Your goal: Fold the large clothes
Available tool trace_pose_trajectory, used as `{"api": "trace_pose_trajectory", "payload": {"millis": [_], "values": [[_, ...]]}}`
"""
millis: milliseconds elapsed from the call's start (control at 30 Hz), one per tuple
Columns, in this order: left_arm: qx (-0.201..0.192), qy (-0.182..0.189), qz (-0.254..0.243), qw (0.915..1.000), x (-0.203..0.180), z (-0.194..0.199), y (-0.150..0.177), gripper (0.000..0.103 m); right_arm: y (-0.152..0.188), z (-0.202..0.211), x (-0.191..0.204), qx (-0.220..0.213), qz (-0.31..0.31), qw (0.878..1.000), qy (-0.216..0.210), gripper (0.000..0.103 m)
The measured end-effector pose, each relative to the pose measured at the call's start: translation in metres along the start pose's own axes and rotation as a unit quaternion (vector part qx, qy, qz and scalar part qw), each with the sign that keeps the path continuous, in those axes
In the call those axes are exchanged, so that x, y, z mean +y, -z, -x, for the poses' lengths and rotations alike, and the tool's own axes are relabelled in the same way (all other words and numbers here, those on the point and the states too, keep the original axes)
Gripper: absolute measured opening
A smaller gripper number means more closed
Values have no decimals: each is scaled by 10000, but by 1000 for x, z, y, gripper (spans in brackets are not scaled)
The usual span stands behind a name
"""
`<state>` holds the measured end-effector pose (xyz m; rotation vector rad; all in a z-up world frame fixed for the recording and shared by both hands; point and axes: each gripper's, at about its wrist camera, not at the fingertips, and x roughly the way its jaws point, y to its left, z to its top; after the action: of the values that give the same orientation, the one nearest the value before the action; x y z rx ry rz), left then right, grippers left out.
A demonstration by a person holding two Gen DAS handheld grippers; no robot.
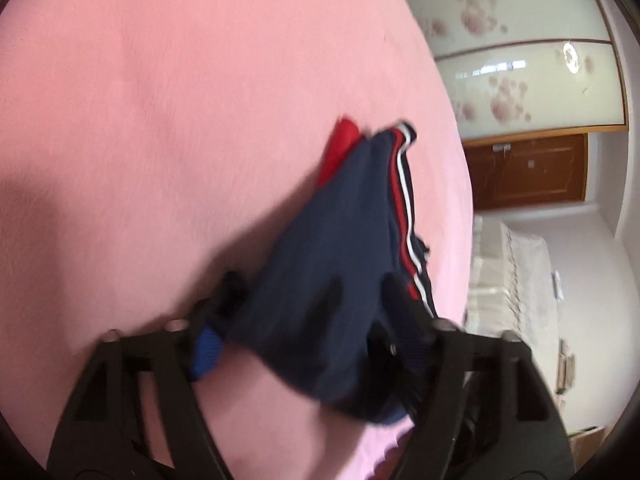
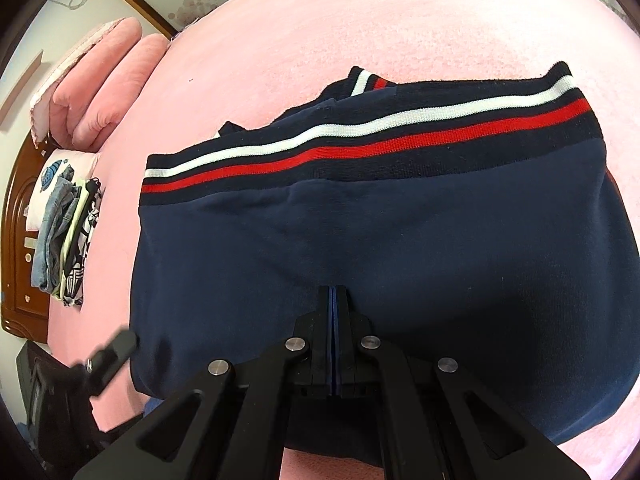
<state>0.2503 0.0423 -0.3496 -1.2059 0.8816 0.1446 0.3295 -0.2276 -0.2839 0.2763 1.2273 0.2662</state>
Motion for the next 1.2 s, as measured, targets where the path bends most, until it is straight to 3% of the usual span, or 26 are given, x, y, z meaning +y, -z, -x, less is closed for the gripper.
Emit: {"api": "trace_pose_trajectory", "payload": {"millis": [33, 67, 200, 300, 433, 533, 667, 833, 933, 1000, 1100, 1200], "values": [[-57, -86, -21, 9999, 3, 5, -4, 25, 0, 0, 0, -13, -37, 10000, -19, 0], [-45, -123, 27, 9999, 3, 2, -6, 21, 0, 0, -1, -16, -64, 10000, -40, 0], [43, 333, 244, 9991, -1, 6, -9, 17, 0, -1, 1, -25, -35, 9999, -106, 0], [48, 668, -345, 9972, -28, 18, -5, 15, 0, -2, -1, -12, 13, 9998, -210, 0], [141, 1263, -1184, 9848, -83, 32, 17, 15, -1, 1, -13, 40, 47, 9988, -481, 0], [209, 1370, -1825, 9734, -123, 33, 43, 15, -3, 5, -31, 127, -68, 9979, -637, 0], [404, 1454, -2118, 9656, -158, 26, 76, 15, -9, 10, -45, 339, 48, 9952, -913, 0], [493, 1257, -2306, 9636, -183, 7, 117, 15, -14, 21, -70, 654, 247, 9892, -1287, 0], [552, 1052, -2296, 9660, -181, -1, 134, 15, -15, 34, -91, 881, 230, 9815, -1682, 0], [624, 840, -2383, 9655, -179, -14, 148, 15, -16, 53, -112, 823, 229, 9822, -1676, 0], [787, 390, -2711, 9585, -188, -36, 172, 15, -17, 77, -147, 656, 46, 9845, -1629, 0], [886, -347, -3323, 9384, -200, -53, 196, 16, -25, 105, -183, 468, -201, 9919, -1165, 0]]}}
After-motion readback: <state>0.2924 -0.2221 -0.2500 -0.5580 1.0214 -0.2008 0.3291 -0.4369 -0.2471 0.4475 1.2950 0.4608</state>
